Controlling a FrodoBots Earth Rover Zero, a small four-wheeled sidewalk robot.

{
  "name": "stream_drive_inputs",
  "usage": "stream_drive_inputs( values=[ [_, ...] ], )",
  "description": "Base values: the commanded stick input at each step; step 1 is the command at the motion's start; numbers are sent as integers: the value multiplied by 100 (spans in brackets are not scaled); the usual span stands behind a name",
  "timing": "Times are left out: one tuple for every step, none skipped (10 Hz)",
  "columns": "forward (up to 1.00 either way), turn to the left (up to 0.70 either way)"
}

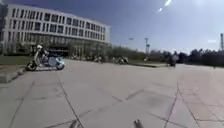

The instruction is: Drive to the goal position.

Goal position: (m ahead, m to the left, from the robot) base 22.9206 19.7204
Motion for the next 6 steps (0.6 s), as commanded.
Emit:
stream_drive_inputs(
  values=[
    [85,0],
    [85,0],
    [85,0],
    [85,0],
    [85,0],
    [85,0]
  ],
)
